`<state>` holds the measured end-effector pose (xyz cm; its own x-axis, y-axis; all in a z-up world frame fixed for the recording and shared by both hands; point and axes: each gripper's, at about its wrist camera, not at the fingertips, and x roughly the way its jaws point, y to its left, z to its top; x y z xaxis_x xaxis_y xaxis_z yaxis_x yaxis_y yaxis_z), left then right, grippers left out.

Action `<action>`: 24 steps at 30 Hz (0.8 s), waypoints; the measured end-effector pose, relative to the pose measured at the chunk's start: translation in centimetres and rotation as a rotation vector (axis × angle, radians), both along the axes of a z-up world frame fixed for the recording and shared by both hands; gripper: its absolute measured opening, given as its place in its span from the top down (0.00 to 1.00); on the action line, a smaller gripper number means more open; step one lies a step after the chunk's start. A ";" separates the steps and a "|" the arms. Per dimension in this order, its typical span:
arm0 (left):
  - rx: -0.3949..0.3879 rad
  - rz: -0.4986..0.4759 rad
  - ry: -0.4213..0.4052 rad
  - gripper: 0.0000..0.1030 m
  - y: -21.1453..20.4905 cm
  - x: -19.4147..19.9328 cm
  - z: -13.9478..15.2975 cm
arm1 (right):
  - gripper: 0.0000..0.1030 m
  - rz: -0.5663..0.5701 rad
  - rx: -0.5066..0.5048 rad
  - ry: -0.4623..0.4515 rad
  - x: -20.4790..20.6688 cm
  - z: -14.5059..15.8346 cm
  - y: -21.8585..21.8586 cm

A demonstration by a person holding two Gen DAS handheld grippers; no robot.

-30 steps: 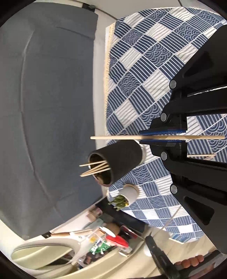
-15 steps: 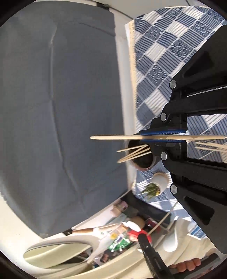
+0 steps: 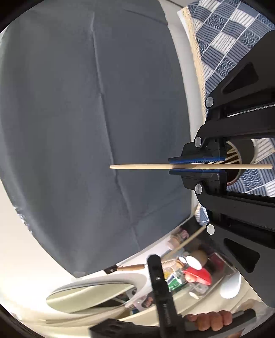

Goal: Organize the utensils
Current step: 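Lower both sticks into the black cup and open both grippers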

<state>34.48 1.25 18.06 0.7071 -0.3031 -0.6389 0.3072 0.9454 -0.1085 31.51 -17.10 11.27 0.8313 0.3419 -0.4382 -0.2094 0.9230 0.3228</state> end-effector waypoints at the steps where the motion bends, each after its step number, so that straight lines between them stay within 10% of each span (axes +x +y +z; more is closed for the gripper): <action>1: 0.000 -0.008 0.003 0.96 -0.3 0.8 0.0 | 0.95 0.001 0.007 -0.003 0.4 -0.2 0.2; 24: 0.067 -0.152 0.155 0.96 -1.9 6.6 -9.3 | 0.95 -0.060 0.052 0.028 5.9 -9.3 2.9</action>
<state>41.10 -0.64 8.73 0.5485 -0.3519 -0.7585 0.4308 0.8964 -0.1044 37.39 -14.20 2.01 0.8386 0.3149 -0.4445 -0.1445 0.9153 0.3759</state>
